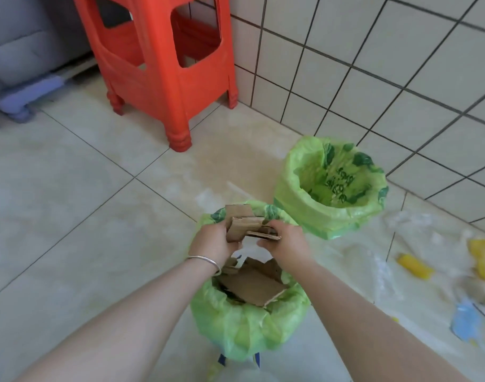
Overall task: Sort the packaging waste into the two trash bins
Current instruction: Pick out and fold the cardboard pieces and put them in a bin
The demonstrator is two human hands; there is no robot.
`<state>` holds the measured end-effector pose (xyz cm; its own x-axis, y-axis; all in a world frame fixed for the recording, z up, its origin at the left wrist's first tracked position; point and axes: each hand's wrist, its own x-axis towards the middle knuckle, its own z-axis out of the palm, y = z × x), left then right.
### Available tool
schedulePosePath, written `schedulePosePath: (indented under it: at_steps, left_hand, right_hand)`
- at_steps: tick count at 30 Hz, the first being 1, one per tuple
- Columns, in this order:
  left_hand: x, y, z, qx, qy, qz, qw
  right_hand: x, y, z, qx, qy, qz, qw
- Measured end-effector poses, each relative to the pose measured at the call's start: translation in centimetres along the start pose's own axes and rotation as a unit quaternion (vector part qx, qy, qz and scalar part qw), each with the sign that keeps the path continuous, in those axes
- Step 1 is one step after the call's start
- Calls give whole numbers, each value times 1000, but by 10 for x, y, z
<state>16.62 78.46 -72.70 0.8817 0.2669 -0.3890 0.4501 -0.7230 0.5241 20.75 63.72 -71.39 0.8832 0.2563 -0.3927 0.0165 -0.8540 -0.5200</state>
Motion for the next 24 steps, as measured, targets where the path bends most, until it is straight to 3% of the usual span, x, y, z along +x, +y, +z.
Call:
schedulePosePath:
  at_steps: [5, 10, 15, 19, 24]
  left_hand:
    - [20, -2, 29, 128, -46, -46, 990]
    - [25, -3, 50, 171, -38, -66, 982]
    - [15, 1, 45, 164, -32, -71, 983]
    - [-1, 3, 39, 145, -18, -68, 987]
    - [-26, 19, 16, 116, 12, -65, 991]
  right_hand:
    - [12, 12, 29, -35, -67, 68, 995]
    - [14, 19, 48, -54, -53, 105, 992]
    - [5, 12, 37, -105, -74, 116, 985]
    - [-6, 2, 17, -58, -79, 173, 980]
    - [-33, -3, -21, -57, -29, 158, 985]
